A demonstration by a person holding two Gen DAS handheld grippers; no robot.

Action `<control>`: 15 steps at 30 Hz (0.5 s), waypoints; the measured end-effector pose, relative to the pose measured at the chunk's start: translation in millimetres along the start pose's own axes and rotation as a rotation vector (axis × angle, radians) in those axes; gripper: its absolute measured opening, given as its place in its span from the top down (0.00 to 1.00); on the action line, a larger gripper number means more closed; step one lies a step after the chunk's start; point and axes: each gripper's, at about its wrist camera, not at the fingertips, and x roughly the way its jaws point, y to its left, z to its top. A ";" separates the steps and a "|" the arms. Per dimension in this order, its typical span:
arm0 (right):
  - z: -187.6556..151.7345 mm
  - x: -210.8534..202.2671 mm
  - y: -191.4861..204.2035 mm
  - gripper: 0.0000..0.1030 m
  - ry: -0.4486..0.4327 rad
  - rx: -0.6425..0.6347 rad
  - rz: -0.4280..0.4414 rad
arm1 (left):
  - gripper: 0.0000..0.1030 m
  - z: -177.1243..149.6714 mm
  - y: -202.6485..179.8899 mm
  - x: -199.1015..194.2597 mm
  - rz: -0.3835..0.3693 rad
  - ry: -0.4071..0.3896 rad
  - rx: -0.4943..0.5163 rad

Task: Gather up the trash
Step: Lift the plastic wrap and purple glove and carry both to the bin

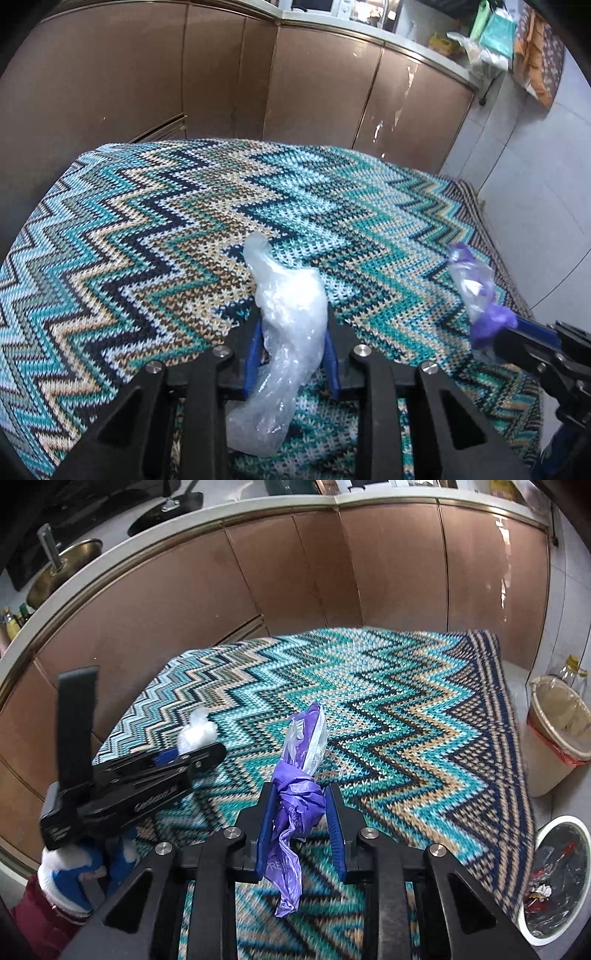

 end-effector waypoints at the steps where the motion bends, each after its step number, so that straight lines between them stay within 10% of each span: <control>1: -1.5 -6.1 0.9 0.74 -0.007 -0.002 -0.001 | 0.74 -0.5 1.2 -5.1 -0.006 -0.008 -0.011; 15: -31.1 -87.5 24.1 0.74 -0.101 -0.029 -0.003 | 0.74 -26.0 -11.4 -95.4 -0.013 -0.126 0.012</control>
